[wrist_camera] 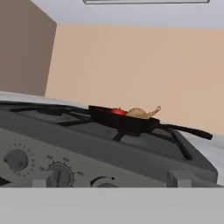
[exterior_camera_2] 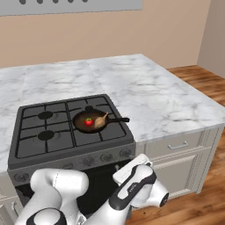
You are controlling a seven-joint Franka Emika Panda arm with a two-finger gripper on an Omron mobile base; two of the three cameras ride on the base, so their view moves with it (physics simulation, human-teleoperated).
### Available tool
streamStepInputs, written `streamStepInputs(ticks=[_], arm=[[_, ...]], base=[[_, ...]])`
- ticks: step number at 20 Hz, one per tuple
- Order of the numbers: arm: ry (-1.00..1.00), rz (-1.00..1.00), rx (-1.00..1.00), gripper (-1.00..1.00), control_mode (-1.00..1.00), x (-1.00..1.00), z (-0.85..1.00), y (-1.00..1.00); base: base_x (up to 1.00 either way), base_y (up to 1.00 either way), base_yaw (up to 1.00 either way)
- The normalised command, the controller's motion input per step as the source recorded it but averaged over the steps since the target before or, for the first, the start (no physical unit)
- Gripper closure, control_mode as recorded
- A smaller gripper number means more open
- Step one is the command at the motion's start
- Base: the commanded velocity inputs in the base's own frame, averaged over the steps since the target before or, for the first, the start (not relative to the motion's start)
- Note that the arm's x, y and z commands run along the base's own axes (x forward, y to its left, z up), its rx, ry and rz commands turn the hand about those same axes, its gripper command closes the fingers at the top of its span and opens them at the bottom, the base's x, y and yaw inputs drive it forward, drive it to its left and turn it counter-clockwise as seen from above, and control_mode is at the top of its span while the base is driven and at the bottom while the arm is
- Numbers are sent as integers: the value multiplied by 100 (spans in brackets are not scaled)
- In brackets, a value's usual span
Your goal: Place the pan on the front right burner on the stove. Then place the tomato and the onion in the pan and turn on the front right burner.
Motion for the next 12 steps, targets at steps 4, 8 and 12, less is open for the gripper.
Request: streamStepInputs(ticks=[4, 8, 12], arm=[[0, -1, 0, -100, -100, 15, -11, 4], [0, 0, 0, -100, -100, 17, -9, 1], [0, 0, 0, -100, -100, 17, -14, 0]], base=[[0, 0, 0], [0, 0, 0], [0, 0, 0]])
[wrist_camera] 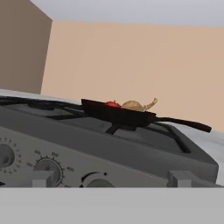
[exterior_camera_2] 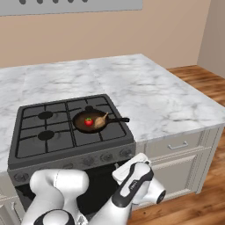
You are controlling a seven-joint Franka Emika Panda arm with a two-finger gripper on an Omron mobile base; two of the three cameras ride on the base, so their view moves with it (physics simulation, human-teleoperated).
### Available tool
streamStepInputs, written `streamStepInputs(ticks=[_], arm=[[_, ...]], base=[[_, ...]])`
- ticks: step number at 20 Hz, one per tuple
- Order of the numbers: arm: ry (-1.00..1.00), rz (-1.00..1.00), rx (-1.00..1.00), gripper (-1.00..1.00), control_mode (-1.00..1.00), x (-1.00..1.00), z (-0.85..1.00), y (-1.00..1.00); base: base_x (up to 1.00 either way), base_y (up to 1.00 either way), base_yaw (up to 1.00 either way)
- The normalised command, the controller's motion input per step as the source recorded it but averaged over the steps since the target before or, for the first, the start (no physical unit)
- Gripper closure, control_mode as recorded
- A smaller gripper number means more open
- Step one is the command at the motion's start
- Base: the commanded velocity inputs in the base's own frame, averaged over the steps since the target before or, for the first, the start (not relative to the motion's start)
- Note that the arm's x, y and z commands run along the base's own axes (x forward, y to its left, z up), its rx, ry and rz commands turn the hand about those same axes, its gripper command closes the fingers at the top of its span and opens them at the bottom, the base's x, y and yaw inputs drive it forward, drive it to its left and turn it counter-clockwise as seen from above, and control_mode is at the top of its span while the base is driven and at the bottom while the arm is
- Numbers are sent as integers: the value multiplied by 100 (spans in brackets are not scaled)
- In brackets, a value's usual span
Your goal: Place the pan on the front right burner on the stove. Then place the tomato and the onion in the pan and turn on the front right burner.
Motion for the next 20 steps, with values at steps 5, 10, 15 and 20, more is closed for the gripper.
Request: streamStepInputs(ticks=[5, 10, 15, 20], arm=[[0, 0, 0, -100, -100, 16, -18, 0], [0, 0, 0, -100, -100, 11, -11, 0], [0, 0, 0, -100, -100, 11, -6, 0], [0, -2, 0, -100, -100, 11, -6, 1]], base=[[0, 0, 0], [0, 0, 0], [0, 0, 0], [0, 0, 0]])
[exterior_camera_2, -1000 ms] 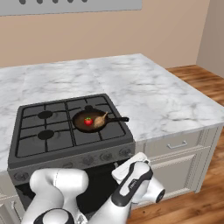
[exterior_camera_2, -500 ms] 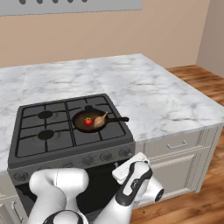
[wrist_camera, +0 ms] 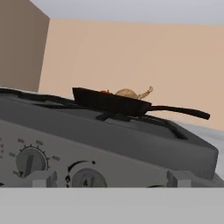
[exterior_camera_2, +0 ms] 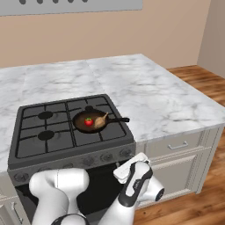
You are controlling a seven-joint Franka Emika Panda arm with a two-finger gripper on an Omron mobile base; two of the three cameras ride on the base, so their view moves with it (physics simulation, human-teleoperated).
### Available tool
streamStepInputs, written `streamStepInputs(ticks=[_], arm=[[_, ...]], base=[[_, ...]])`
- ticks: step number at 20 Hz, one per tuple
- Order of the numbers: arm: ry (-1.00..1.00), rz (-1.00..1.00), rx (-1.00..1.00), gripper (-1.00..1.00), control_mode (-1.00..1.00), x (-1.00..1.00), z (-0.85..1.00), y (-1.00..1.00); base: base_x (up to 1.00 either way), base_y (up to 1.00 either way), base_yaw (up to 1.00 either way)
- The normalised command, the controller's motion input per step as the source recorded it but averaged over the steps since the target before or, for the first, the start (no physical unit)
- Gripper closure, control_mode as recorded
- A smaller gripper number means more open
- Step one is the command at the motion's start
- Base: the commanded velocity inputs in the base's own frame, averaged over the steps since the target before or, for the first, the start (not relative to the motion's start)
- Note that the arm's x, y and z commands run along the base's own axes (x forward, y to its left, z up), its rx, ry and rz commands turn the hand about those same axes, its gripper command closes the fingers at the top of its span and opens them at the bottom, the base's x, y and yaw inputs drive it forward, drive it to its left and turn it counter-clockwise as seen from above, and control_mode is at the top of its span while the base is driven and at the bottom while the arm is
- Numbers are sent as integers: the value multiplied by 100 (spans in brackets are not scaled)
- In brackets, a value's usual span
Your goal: Place the pan on the front right burner on the stove. Then place the tomato and the onion in the pan and turn on the front right burner.
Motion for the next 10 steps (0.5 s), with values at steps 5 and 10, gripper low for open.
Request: streamStepInputs(ticks=[5, 10], arm=[[0, -5, 0, -100, -100, 4, -6, 7], [0, -7, 0, -100, -100, 6, -5, 10]], base=[[0, 0, 0], [0, 0, 0]])
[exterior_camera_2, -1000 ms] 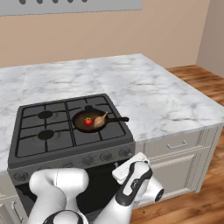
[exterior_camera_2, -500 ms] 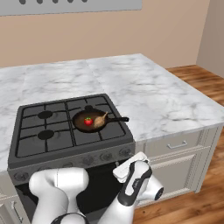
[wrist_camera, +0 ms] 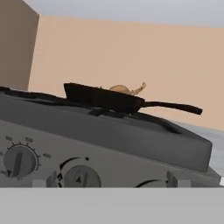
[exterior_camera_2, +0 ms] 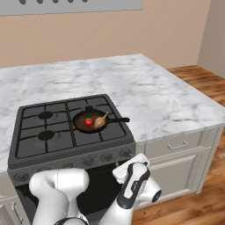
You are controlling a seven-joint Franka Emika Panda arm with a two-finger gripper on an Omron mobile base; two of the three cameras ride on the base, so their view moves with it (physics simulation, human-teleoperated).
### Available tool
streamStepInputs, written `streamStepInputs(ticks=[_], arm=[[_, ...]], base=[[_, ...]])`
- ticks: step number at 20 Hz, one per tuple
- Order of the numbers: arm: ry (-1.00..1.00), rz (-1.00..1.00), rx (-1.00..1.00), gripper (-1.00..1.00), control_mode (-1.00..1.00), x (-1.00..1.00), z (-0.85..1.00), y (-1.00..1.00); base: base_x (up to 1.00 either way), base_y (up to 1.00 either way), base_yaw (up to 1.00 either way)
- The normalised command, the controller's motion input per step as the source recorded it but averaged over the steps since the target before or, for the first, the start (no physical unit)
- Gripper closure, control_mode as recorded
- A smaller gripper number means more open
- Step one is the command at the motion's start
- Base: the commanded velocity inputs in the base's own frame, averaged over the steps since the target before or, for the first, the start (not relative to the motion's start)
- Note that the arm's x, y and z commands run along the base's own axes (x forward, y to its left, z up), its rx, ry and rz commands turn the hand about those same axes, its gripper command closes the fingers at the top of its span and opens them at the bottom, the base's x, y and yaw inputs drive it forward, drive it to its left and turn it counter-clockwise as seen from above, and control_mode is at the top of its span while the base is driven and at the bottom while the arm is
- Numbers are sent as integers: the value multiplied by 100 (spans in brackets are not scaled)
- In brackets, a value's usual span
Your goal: Place the pan on the front right burner on the stove. Then place the tomato and the onion in the pan and turn on the front right burner.
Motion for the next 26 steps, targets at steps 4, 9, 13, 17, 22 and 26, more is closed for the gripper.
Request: streamStepInputs(ticks=[4, 9, 13, 17, 22, 26], arm=[[0, -4, 0, -100, -100, 12, -1, 6], [0, -1, 0, -100, -100, 16, 0, 5], [0, 0, 0, -100, -100, 19, -1, 0], [0, 0, 0, -100, -100, 19, -9, 0], [0, 0, 0, -100, -100, 16, -18, 0], [0, 0, 0, -100, -100, 17, -20, 0]], base=[[0, 0, 0], [0, 0, 0], [0, 0, 0], [0, 0, 0], [0, 0, 0], [0, 0, 0]])
